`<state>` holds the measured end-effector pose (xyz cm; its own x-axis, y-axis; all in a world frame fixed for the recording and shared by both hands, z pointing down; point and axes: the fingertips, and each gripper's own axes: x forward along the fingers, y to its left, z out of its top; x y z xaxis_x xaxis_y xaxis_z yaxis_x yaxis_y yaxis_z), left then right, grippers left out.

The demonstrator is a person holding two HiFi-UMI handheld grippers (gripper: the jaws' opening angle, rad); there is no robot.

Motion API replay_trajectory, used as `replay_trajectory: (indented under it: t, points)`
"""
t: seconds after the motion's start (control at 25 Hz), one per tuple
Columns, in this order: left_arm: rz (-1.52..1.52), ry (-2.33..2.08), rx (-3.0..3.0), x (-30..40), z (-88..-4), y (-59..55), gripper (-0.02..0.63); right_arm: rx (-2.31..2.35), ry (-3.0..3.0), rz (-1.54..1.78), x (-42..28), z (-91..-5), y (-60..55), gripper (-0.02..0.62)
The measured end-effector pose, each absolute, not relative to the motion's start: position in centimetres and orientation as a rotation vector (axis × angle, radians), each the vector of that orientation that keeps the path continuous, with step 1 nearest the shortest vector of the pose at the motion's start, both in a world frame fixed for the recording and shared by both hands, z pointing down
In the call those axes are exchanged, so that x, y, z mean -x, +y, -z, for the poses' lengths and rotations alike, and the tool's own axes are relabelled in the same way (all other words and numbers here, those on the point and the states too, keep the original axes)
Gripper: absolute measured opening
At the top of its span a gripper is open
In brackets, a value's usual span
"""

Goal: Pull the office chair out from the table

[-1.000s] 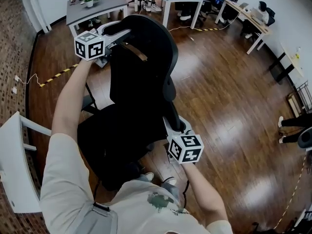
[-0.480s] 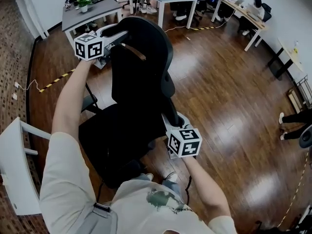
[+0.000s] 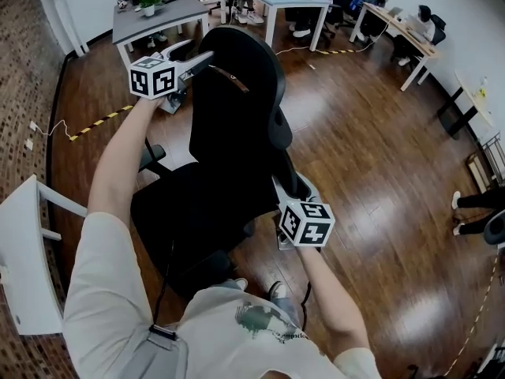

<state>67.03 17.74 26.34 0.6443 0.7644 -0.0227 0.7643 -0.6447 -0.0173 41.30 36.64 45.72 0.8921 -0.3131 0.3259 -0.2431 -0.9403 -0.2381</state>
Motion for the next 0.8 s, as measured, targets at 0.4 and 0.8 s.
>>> replay_trajectory:
  t: [0.4,0.8]
  points:
    - [-0.051,-1.072,2.948,-60.4,-26.8,15.1,0.344,2.860,0.579,0.454,-38.3,-43.8,37.9,0.198]
    - [-0.117,-0.800,2.997,-49.8,-27.5,15.9,0.334,2.880,0.819,0.424,-34.1,-43.2,41.5,0.193]
